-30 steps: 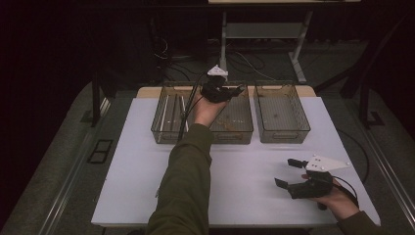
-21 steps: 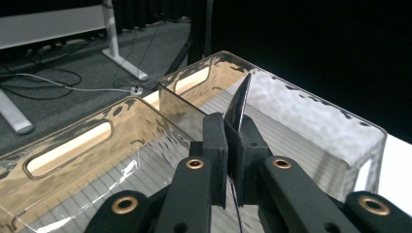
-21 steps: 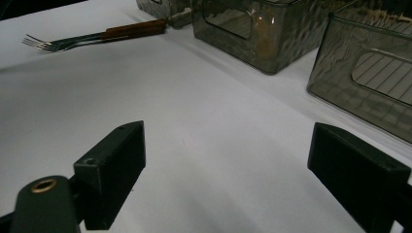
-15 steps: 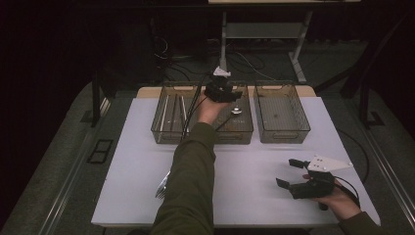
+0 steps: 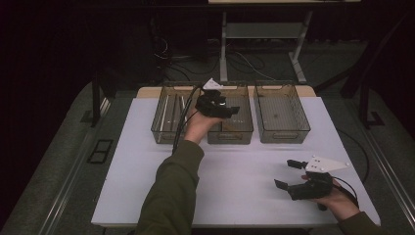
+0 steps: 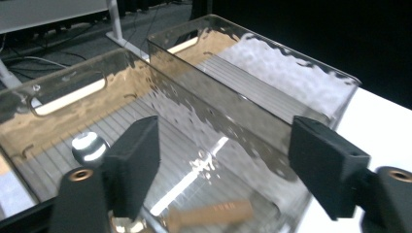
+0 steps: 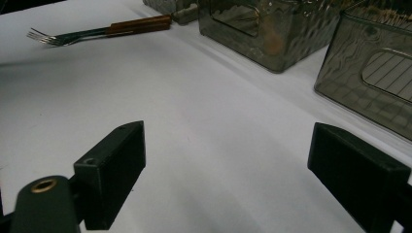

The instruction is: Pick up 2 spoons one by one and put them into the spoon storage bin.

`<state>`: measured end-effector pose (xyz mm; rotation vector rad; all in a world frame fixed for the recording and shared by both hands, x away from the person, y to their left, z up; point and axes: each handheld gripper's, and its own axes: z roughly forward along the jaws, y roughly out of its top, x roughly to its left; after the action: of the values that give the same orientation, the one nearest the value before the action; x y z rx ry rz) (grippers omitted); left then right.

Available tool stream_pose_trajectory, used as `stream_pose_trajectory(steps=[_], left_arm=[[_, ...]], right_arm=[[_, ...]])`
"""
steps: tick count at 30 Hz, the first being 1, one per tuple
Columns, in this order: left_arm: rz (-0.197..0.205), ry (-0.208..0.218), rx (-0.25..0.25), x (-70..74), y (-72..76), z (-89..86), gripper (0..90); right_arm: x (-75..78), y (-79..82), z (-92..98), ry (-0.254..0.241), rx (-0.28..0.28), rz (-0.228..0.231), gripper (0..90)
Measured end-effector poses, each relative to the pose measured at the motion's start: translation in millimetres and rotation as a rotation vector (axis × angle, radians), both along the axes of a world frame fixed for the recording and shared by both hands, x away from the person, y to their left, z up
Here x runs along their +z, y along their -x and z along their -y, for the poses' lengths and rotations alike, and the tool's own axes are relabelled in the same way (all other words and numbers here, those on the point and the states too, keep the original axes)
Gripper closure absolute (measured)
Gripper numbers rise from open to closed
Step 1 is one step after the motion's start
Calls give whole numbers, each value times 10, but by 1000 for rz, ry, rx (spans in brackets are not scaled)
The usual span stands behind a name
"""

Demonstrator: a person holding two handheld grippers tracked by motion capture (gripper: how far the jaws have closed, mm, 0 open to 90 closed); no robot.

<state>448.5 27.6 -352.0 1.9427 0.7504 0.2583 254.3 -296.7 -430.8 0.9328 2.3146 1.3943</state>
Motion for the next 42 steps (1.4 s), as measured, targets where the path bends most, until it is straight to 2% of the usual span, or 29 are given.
stream_pose_trajectory(steps=[3,11,13,16,23,28,31,33,38,42], left_arm=[[8,13,-7,-26,142,-66,214],[2,-15,-27,-72,464,-235,139],[7,-2,-29,-78,539,-284,127],[10,-7,-30,-89,644,-349,104],[18,-35,-39,-161,874,-482,103],[28,-36,-40,-256,1012,-603,110],[8,-36,-34,-333,1089,-683,113],[10,-55,-29,-364,1138,-730,113],[0,-73,-10,-430,1201,-880,131],[0,-99,27,-470,1229,-1022,152]], right_arm=[[-8,-7,-3,3,6,0,134],[-27,-19,-20,16,8,-6,134],[-27,-20,-21,18,7,-4,134],[-29,-22,-19,18,2,-6,135],[-28,-21,-16,16,2,-5,134],[-32,-27,-22,18,5,-6,134],[-36,-29,-20,20,1,-8,134],[-35,-29,-21,22,1,-7,134],[-34,-29,-34,29,6,-4,135],[-38,-29,-34,29,6,-6,135]])
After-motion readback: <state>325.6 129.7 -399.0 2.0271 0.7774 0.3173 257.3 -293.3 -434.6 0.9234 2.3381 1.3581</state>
